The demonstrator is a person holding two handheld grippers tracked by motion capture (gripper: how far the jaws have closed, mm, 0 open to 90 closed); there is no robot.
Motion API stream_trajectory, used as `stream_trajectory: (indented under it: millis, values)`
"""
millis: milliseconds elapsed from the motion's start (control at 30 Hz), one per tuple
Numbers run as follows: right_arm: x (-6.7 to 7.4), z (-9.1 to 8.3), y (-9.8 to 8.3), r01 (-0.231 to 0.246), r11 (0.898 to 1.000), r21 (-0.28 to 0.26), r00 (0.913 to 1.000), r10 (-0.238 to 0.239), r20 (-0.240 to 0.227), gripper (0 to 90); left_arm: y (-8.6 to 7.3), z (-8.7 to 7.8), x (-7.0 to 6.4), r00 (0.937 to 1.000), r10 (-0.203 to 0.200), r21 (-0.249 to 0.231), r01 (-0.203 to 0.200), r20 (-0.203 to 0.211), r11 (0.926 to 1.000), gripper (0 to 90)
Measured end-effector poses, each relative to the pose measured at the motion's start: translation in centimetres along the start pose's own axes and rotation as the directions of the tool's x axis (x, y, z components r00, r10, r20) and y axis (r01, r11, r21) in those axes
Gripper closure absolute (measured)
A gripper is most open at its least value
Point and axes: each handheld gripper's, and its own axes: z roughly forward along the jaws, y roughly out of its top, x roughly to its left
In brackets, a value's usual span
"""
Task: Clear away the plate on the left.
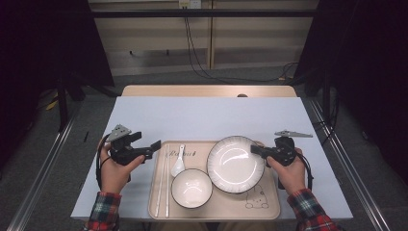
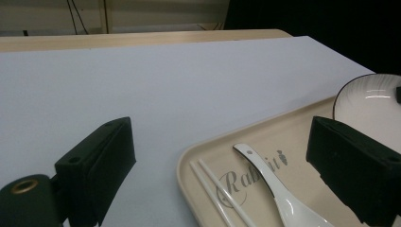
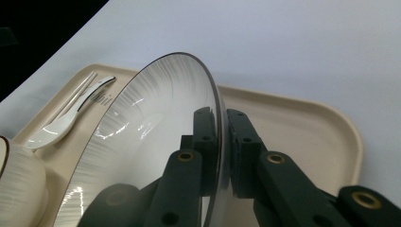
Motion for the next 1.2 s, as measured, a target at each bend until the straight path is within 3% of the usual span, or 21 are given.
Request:
stream_trajectory:
  millis: [500,567,933,1200]
  values:
    - [-0.6,-0.2,-0.5,-0.014,1.000,0.007,0.9998,0.014,0.015,84.3,-0.1,-0.2,-0.1,1.0000,0.005,0.003,-0.005,-0.005,1.0000,8.7]
    - [-0.6,-0.2,-0.6,0.006,1.000,0.009,0.9994,-0.006,0.033,84.2,-0.1,-0.3,-0.1,1.0000,0.006,0.000,-0.006,-0.007,1.0000,8.7]
    - [-1.0,-0.4,-0.9,0.020,1.000,0.019,0.9970,-0.021,0.074,85.7,0.1,-0.2,-0.1,1.0000,0.006,-0.004,-0.006,-0.005,1.0000,8.8]
    - [-1.5,-0.2,-1.2,0.019,0.998,0.054,0.9966,-0.023,0.079,88.4,0.1,-0.2,-0.2,1.0000,0.002,-0.007,-0.002,-0.005,1.0000,8.8]
